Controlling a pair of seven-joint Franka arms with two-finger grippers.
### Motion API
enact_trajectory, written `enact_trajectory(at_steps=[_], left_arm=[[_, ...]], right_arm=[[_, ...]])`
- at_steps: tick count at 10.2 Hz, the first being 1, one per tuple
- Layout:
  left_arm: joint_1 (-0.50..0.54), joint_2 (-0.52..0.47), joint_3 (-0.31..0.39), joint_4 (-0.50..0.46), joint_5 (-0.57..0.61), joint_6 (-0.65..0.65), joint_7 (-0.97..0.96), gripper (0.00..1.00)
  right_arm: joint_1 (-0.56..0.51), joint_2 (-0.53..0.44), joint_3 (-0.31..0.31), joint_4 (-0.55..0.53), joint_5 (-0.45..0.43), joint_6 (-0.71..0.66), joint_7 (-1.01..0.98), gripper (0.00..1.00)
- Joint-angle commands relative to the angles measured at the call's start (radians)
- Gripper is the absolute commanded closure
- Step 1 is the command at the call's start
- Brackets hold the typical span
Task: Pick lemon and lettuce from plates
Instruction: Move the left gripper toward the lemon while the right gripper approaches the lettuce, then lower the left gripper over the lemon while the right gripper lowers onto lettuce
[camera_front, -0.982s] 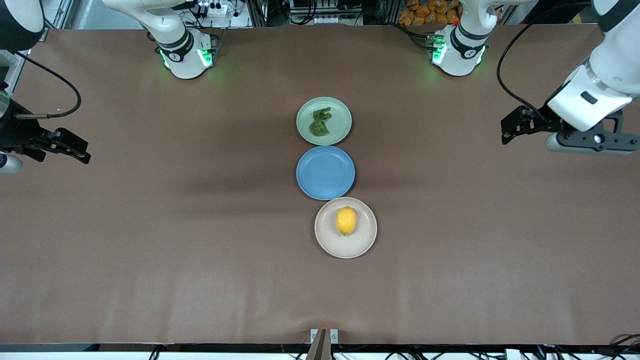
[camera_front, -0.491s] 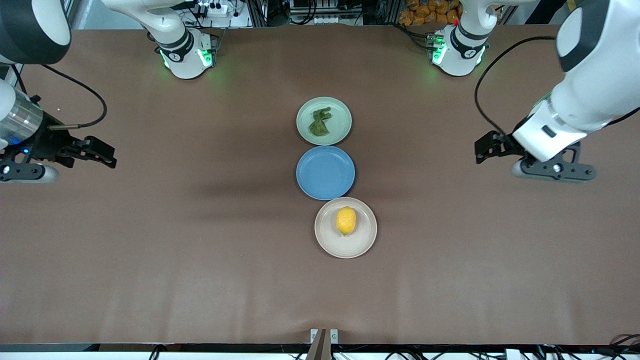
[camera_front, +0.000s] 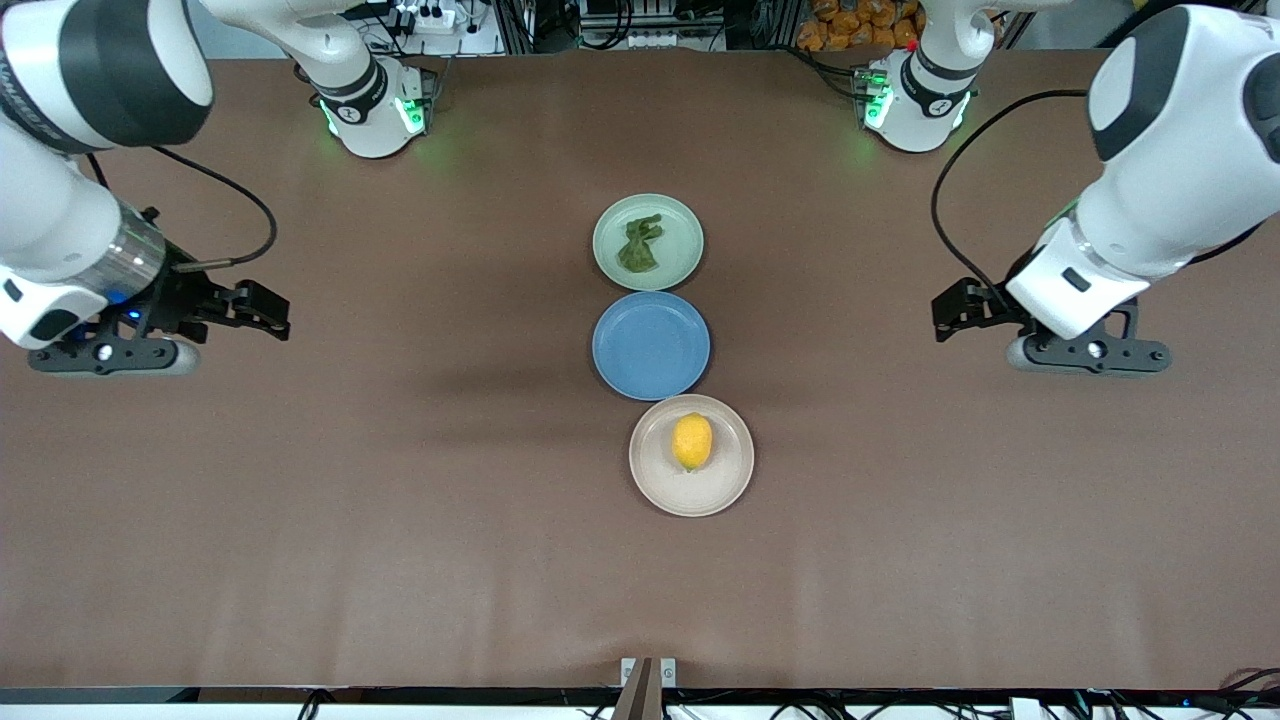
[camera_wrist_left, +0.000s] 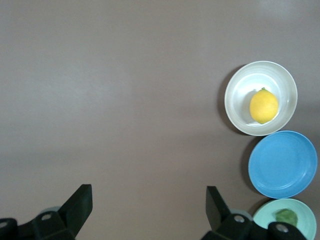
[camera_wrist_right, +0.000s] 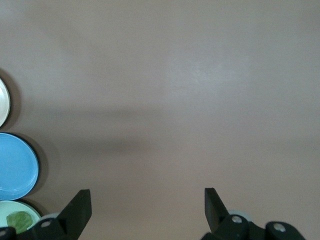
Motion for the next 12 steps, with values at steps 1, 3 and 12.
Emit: enact_trajectory(at_steps=[1,3,12], left_arm=[[-0.102,0.109,0.003,0.035,-0.014,0.043,-0.129,0.0],[-0.172,0.217,0.004,0.102,-0.009,0.12,-0.264,0.0],[-0.312,0.521,0.01,0.173,-0.003,0.355,-0.502,0.0]], right_arm=[[0.035,-0.01,-0.001,-0.044,0.016,0.042,0.077,0.0],[0.087,-0.01,-0.001,-0.086,0.016,0.077,0.131,0.0],[0.527,0.068,-0.001,-0.159,0.016,0.177,0.489,0.0]])
